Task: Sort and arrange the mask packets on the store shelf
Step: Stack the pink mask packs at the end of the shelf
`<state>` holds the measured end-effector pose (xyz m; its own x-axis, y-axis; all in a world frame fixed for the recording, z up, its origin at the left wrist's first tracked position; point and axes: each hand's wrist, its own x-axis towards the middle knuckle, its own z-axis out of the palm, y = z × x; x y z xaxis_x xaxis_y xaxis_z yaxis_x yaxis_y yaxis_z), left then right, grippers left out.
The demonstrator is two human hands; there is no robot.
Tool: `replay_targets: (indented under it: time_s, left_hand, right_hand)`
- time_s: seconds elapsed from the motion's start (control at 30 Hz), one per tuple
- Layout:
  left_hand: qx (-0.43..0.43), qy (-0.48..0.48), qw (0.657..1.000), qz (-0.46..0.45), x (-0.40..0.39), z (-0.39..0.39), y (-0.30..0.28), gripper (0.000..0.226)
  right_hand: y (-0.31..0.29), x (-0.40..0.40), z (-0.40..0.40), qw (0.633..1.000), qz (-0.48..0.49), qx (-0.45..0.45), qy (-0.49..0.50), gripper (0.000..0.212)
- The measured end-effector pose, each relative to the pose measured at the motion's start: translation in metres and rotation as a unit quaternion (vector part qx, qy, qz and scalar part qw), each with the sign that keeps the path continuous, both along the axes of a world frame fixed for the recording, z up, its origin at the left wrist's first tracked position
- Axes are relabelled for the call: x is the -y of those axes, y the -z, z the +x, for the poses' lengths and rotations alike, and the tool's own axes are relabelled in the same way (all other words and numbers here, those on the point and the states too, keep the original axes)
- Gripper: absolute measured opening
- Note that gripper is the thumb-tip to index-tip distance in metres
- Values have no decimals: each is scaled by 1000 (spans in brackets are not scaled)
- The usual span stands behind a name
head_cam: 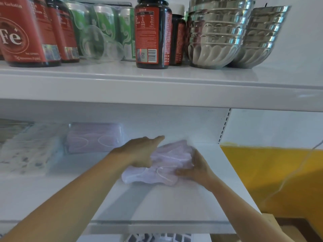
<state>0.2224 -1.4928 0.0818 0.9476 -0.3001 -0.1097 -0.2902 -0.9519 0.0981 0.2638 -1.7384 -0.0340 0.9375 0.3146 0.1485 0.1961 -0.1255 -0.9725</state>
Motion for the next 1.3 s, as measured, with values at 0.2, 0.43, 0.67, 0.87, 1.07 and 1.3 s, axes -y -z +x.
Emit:
replay_targets:
  time_s: [0.2, 0.43, 0.67, 0.87, 1.07, 1.3]
  left_hand:
    - [-76, -19, 997, -21, -7, -9, 29, 76]
    - [-9, -26, 999, 16, -10, -12, 20, 75]
    - [-29, -6, 999, 17, -20, -12, 15, 67]
    - [-59, -29, 998, -12, -25, -13, 44, 82]
    - [-25, 14, 999, -33, -32, -17, 32, 43]
    - [-26, -30, 998, -51, -67, -23, 40, 65]
  right_hand:
    - [10, 0, -6, 999, -27, -20, 29, 57]
    - [9, -3, -10, 993, -36, 39, 104, 56]
    - [-19, 8, -14, 1000, -17, 17, 4, 112]
    - [-3, -7, -18, 995, -93, 10, -29, 96]
    - [-9, -26, -21, 999, -42, 11, -30, 84]
    - [-10, -29, -34, 997, -45, -55, -8, 27]
